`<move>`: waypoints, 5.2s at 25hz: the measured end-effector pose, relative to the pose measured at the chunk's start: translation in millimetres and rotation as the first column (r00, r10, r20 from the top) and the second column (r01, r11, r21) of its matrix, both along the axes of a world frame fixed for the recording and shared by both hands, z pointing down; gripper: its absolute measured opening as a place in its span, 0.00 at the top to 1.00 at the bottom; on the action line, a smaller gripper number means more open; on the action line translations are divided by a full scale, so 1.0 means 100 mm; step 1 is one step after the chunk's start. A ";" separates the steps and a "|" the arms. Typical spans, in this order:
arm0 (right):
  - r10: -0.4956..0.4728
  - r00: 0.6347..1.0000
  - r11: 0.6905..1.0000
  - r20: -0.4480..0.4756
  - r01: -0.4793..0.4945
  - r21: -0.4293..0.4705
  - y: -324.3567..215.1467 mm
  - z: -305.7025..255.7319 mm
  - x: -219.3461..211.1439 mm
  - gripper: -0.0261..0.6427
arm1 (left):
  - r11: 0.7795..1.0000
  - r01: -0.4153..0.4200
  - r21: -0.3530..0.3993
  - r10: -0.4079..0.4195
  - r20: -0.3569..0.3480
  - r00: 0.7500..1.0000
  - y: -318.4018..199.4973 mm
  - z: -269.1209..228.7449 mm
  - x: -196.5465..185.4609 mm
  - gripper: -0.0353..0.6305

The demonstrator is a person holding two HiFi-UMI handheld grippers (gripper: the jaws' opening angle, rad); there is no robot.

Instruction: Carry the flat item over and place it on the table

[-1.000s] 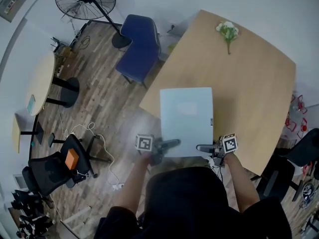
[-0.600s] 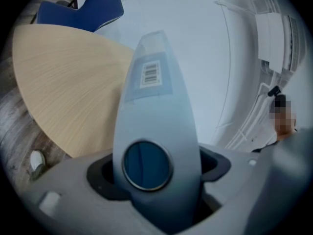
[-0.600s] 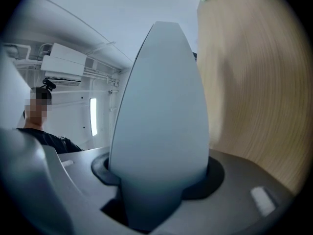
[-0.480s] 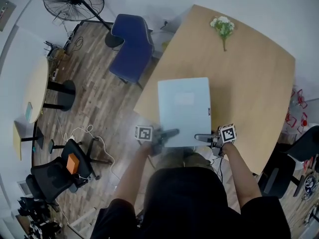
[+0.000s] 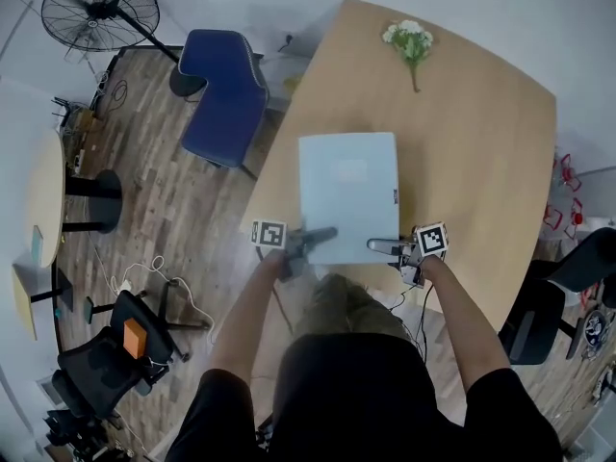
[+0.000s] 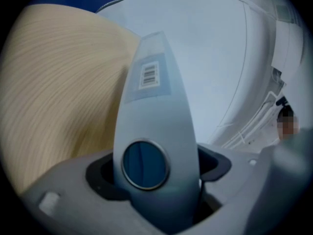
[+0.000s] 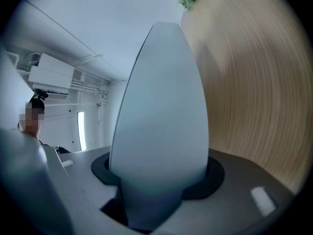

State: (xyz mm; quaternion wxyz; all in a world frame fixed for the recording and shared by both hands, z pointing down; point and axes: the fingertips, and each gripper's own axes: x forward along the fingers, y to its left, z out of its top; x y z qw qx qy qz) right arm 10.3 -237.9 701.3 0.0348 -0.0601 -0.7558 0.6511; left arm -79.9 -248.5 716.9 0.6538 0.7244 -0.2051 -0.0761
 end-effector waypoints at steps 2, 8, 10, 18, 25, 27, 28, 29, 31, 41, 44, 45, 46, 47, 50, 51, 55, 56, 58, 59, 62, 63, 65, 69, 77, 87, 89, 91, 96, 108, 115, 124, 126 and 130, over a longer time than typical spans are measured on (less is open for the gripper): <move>0.018 1.000 0.999 -0.014 -0.018 -0.026 -0.13 0.09 -0.03 0.53 | 1.000 -0.018 -0.022 0.017 -0.011 1.000 -0.15 0.07 -0.03 0.38; 0.054 0.997 0.998 -0.052 -0.056 -0.039 -0.55 0.28 -0.13 0.53 | 0.997 -0.053 -0.051 0.051 -0.045 0.998 -0.58 0.26 -0.11 0.38; 0.061 0.996 0.997 -0.062 -0.063 -0.036 -0.68 0.34 -0.17 0.53 | 0.996 -0.063 -0.056 0.061 -0.035 0.998 -0.71 0.34 -0.17 0.38; 0.088 0.991 0.993 -0.101 -0.095 -0.064 -1.07 0.49 -0.29 0.52 | 0.992 -0.089 -0.087 0.087 -0.017 0.996 -1.11 0.49 -0.29 0.37; 0.087 0.967 0.979 -0.240 -0.128 -0.159 -1.24 0.79 -0.31 0.46 | 0.984 -0.108 -0.141 0.113 0.031 0.993 -1.24 0.62 -0.36 0.35; 0.099 0.954 0.981 -0.283 -0.141 -0.133 -1.29 0.83 -0.31 0.45 | 0.986 -0.096 -0.139 0.103 0.049 0.993 -1.27 0.64 -0.39 0.35; 0.109 0.948 0.980 -0.298 -0.153 -0.126 -1.30 0.83 -0.31 0.44 | 0.986 -0.090 -0.140 0.099 0.058 0.993 -1.29 0.65 -0.41 0.34; 0.119 0.943 0.977 -0.310 -0.167 -0.130 -1.31 0.83 -0.32 0.43 | 0.986 -0.086 -0.144 0.096 0.065 0.993 -1.31 0.66 -0.42 0.34; 0.134 0.933 0.972 -0.333 -0.189 -0.139 -1.32 0.84 -0.32 0.41 | 0.983 -0.082 -0.161 0.096 0.076 0.993 -1.33 0.66 -0.43 0.34; 0.241 0.871 0.955 -0.428 -0.291 -0.056 -1.34 0.87 -0.29 0.33 | 0.975 -0.051 -0.218 0.099 0.219 0.971 -1.35 0.70 -0.49 0.29; 0.266 0.839 0.950 -0.474 -0.312 -0.019 -1.31 0.86 -0.25 0.30 | 0.975 -0.021 -0.222 0.084 0.275 0.958 -1.32 0.70 -0.51 0.26; 0.272 0.829 0.950 -0.489 -0.313 -0.004 -1.31 0.86 -0.24 0.29 | 0.977 -0.009 -0.214 0.074 0.295 0.953 -1.32 0.69 -0.51 0.25; 0.276 0.820 0.950 -0.501 -0.313 0.011 -1.31 0.85 -0.23 0.29 | 0.979 0.002 -0.204 0.063 0.313 0.948 -1.31 0.69 -0.52 0.24; 0.280 0.814 0.950 -0.510 -0.313 0.023 -1.30 0.85 -0.22 0.28 | 0.981 0.014 -0.194 0.051 0.326 0.944 -1.30 0.68 -0.52 0.24; 0.293 0.802 0.948 -0.520 -0.314 0.050 -1.30 0.84 -0.20 0.28 | 0.984 0.033 -0.173 0.032 0.360 0.933 -1.29 0.67 -0.53 0.23; 0.299 0.799 0.947 -0.522 -0.316 0.059 -1.30 0.84 -0.19 0.28 | 0.986 0.033 -0.166 0.032 0.372 0.928 -1.29 0.67 -0.52 0.22; 0.324 0.783 0.941 -0.531 -0.325 0.095 -1.28 0.82 -0.18 0.27 | 0.990 0.023 -0.141 0.039 0.420 0.907 -1.24 0.66 -0.55 0.20; 0.329 0.780 0.940 -0.533 -0.326 0.103 -1.28 0.82 -0.17 0.27 | 0.990 0.025 -0.136 0.036 0.429 0.903 -1.23 0.66 -0.56 0.20; 0.337 0.775 0.938 -0.535 -0.327 0.119 -1.28 0.82 -0.17 0.27 | 0.992 0.043 -0.122 0.016 0.444 0.896 -1.22 0.66 -0.57 0.20; 0.342 0.771 0.936 -0.537 -0.328 0.125 -1.28 0.81 -0.18 0.27 | 0.992 0.059 -0.108 -0.004 0.449 0.893 -1.23 0.65 -0.59 0.20; 0.354 0.763 0.932 -0.540 -0.333 0.141 -1.25 0.81 -0.21 0.27 | 0.992 0.109 -0.059 -0.070 0.460 0.885 -1.20 0.64 -0.64 0.21; 0.359 0.761 0.931 -0.541 -0.335 0.146 -1.24 0.81 -0.23 0.27 | 0.991 0.122 -0.050 -0.085 0.463 0.882 -1.19 0.65 -0.66 0.21; 0.374 0.749 0.925 -0.546 -0.345 0.161 -1.25 0.80 -0.24 0.27 | 0.990 0.137 -0.043 -0.101 0.469 0.877 -1.19 0.65 -0.68 0.21; 0.424 0.707 0.904 -0.566 -0.365 0.222 -1.29 0.75 -0.19 0.27 | 0.988 0.149 -0.049 -0.107 0.486 0.867 -1.20 0.65 -0.66 0.20; 0.423 0.692 0.904 -0.585 -0.368 0.219 -1.22 0.82 -0.15 0.28 | 0.989 0.145 -0.024 -0.109 0.537 0.836 -1.15 0.68 -0.69 0.20; 0.437 0.698 0.900 -0.568 -0.346 0.266 -1.13 0.69 -0.09 0.31 | 0.989 0.145 -0.002 -0.125 0.497 0.859 -1.04 0.57 -0.82 0.20; 0.453 0.718 0.891 -0.528 -0.342 0.300 -1.14 0.57 -0.08 0.30 | 0.990 0.139 0.024 -0.133 0.492 0.860 -1.00 0.47 -0.87 0.20; 0.458 0.733 0.886 -0.502 -0.334 0.321 -1.15 0.44 -0.08 0.31 | 0.989 0.143 0.043 -0.146 0.482 0.864 -0.98 0.38 -0.90 0.20; 0.446 0.777 0.884 -0.443 -0.308 0.351 -0.94 0.01 -0.10 0.31 | 0.980 0.180 0.084 -0.199 0.427 0.882 -0.74 -0.07 -0.96 0.20; 0.529 0.815 0.662 -0.237 -0.221 0.717 -0.01 -1.34 -0.03 0.33 | 0.878 0.237 0.416 -0.405 0.383 0.830 0.28 -1.40 -0.80 0.24; 0.652 0.746 0.522 -0.137 -0.310 0.795 0.09 -1.94 -0.06 0.58 | 0.745 0.175 0.644 -0.501 0.366 0.785 0.38 -2.23 -0.50 0.34; 0.750 0.660 0.327 -0.055 -0.296 0.898 0.07 -2.32 -0.05 0.96 | 0.578 0.144 0.803 -0.623 0.320 0.714 0.33 -2.74 -0.75 0.77; 0.767 0.639 0.306 -0.063 -0.277 0.911 0.05 -2.35 0.03 0.96 | 0.554 0.123 0.823 -0.657 0.342 0.672 0.38 -2.70 -0.84 0.86; 0.818 0.569 0.272 -0.083 -0.254 0.928 0.00 -2.36 0.23 0.96 | 0.554 0.110 0.825 -0.693 0.384 0.610 0.39 -2.62 -0.99 0.95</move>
